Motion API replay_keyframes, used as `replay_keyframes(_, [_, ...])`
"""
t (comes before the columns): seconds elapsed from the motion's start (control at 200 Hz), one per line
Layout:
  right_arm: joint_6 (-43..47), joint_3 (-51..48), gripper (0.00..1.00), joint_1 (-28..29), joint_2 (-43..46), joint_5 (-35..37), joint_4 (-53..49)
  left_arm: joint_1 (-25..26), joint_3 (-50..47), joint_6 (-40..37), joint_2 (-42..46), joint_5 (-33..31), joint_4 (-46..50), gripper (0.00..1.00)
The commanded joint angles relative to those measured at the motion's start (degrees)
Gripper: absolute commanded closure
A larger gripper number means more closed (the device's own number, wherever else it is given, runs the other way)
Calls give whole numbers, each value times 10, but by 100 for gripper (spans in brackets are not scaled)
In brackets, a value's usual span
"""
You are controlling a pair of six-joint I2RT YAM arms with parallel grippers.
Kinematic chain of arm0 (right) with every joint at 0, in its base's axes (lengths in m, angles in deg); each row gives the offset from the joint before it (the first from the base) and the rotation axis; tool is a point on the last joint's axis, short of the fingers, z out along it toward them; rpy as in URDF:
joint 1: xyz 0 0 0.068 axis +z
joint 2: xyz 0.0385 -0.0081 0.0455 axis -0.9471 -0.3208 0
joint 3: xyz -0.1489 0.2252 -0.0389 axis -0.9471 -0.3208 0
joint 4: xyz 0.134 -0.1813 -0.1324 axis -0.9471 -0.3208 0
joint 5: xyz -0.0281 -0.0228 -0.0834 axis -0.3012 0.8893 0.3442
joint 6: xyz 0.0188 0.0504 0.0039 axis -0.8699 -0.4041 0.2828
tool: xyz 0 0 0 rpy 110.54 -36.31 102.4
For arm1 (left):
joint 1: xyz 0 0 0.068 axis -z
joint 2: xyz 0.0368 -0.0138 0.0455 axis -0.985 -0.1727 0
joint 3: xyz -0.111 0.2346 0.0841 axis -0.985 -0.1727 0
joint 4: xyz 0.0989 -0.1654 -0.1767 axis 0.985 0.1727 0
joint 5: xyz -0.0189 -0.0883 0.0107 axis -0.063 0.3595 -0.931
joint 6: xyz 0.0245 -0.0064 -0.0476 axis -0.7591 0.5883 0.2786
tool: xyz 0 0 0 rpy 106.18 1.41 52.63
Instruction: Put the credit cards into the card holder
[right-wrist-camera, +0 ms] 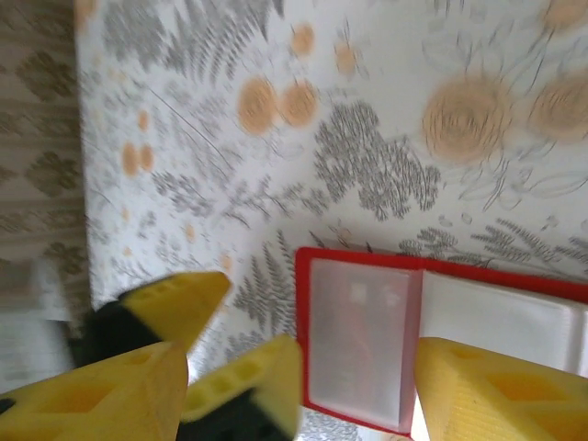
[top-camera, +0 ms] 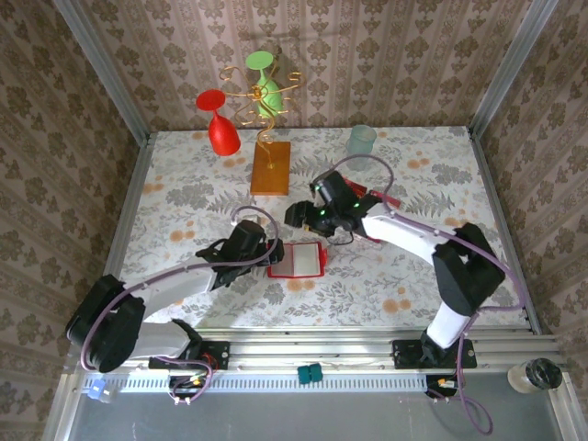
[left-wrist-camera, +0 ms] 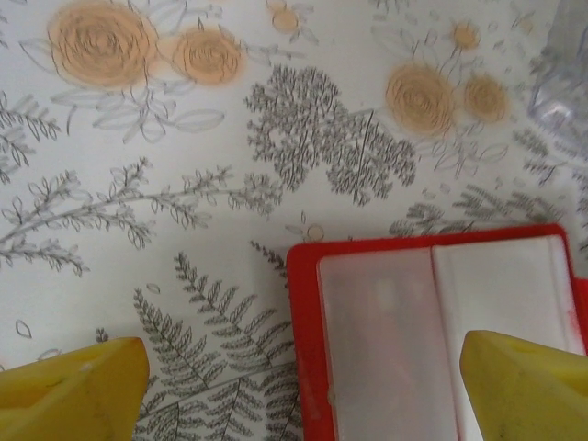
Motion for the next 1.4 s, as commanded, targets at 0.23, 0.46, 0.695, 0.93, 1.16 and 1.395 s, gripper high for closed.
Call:
replay_keyframes(0.23, [-32,137,23,-66,42,-9,-115,5,4,12,-69,-37,44,11])
replay_keyframes(0.46, [-60,223,20,-77,46,-38,-122,3,28,8,-136,-35,44,12])
replay_keyframes(0.695, [-84,258,20,-79,42,-95,-74,4,30,15,-153,-28,28,12])
replay_keyframes(0.93, [-147,178,21,-106,59,-133,27,4,36,19,-172,-22,12,12])
replay_keyframes(1.16, [-143,157,20,-108,93,-124,46,7,55,18,-199,-14,0,12])
replay_keyframes(1.395, [-150,162,20,-109,96,-143,40,9,46,23,-207,-9,-20,12])
